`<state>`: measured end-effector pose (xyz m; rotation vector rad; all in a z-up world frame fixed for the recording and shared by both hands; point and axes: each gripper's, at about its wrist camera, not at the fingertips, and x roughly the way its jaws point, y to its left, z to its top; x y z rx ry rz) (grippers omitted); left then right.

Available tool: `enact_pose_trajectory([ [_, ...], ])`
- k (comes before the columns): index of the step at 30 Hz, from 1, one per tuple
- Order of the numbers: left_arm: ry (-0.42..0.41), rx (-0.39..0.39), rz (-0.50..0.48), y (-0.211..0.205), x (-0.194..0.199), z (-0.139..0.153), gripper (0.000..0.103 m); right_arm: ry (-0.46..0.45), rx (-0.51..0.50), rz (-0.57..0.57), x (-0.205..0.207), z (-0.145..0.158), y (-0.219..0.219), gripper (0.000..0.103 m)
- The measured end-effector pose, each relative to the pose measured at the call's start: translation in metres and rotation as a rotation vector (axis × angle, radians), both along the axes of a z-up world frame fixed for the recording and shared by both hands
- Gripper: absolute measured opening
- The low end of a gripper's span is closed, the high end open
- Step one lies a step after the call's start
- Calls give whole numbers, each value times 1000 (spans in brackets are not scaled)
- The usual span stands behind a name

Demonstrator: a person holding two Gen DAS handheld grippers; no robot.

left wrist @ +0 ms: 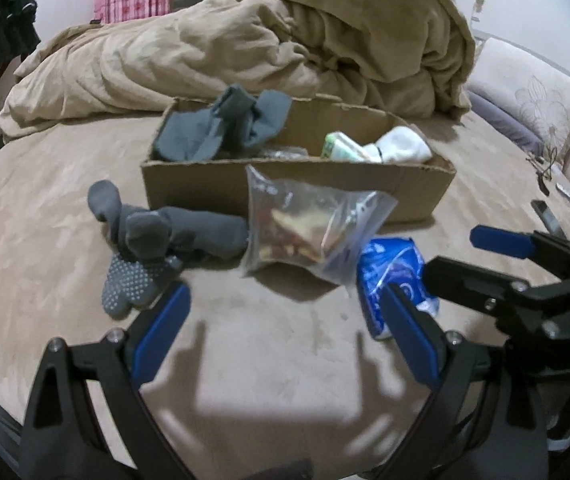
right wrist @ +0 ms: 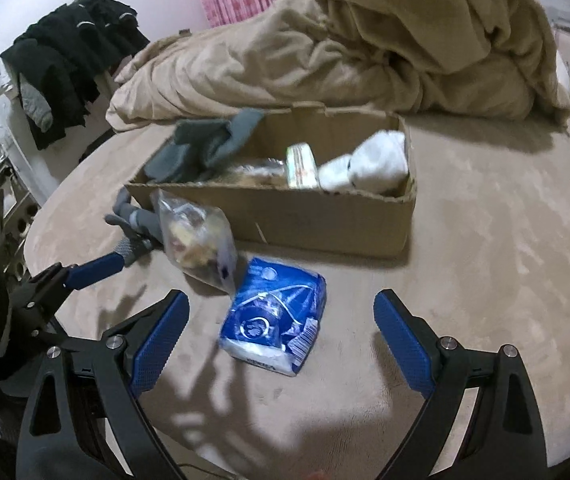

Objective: Organize objects
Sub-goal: 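Grasp the blue Vinda tissue pack with the right tool while the left grasps the snack bag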

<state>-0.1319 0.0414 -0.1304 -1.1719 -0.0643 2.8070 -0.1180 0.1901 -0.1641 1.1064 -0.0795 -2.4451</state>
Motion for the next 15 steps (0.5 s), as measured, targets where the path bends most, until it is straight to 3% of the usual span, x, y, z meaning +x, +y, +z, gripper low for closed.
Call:
enact_pose_trajectory([
  [8,42,-102,-26,0,-9,-3,91,-82,-34,-32,-18,-22,9,95],
  [15,35,-51,-59,-26,-9,-6,90,-85,-24,24,-22,-34,-6,95],
])
